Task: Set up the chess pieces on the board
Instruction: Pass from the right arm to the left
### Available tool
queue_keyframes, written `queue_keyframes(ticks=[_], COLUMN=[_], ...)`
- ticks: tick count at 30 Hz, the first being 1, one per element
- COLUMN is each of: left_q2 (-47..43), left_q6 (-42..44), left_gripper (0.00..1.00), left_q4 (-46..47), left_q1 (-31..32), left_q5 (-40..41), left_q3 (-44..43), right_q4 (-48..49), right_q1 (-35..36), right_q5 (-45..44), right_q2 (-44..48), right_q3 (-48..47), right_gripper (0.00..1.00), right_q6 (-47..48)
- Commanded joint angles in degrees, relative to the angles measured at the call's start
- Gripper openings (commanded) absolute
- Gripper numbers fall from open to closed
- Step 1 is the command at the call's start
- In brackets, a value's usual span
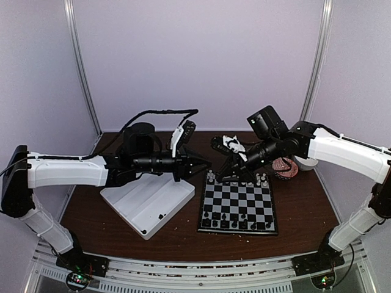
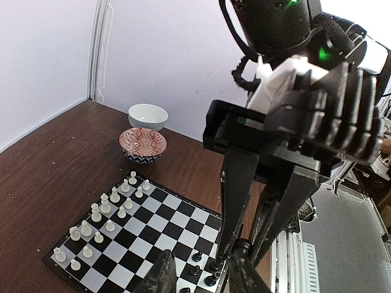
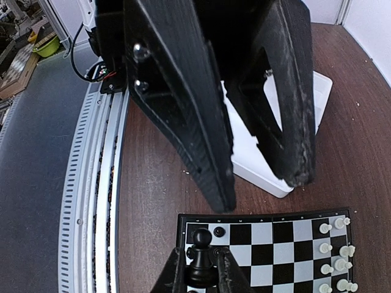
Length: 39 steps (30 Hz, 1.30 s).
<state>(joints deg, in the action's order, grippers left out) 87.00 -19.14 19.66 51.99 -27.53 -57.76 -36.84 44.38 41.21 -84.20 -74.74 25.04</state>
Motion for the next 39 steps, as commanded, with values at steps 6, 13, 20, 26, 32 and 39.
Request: queue_keyframes(ticks=[6, 13, 20, 26, 32, 39], left_q2=[3.9, 4.2, 4.9, 6.0, 6.3, 7.2], left_q6=[0.5, 0.2, 0.4, -0.1, -0.1, 0.8], left_gripper=[0.32, 0.33, 0.31, 0.25, 0.15, 0.05], left_q4=[-0.2, 0.0, -1.4, -1.6, -1.9, -3.5], left_q1=[0.4, 0.4, 0.4, 0.4, 0.4, 0.4], left_q5=[-9.2, -11.7, -12.7, -14.0, -14.6, -16.0], left_q3=[-4.0, -4.0, -4.7, -5.4, -5.7, -7.5], right_q4=[1.2, 1.7, 1.6, 1.5, 1.7, 1.5], right_q1=[-0.2, -0.4, -0.4, -0.5, -0.5, -0.5], right_q5=[3.2, 2.8, 2.4, 2.3, 2.3, 1.9], right_q2=[1.1, 0.7, 1.0, 1.4, 1.5, 1.6], right_q3=[-0.5, -0.5, -0.4, -0.2, -0.1, 0.1], right_gripper=[0.12, 0.12, 0.12, 0.12, 0.12, 0.16], right_q6=[-1.2, -1.3, -1.0, -0.9, -0.9, -0.1])
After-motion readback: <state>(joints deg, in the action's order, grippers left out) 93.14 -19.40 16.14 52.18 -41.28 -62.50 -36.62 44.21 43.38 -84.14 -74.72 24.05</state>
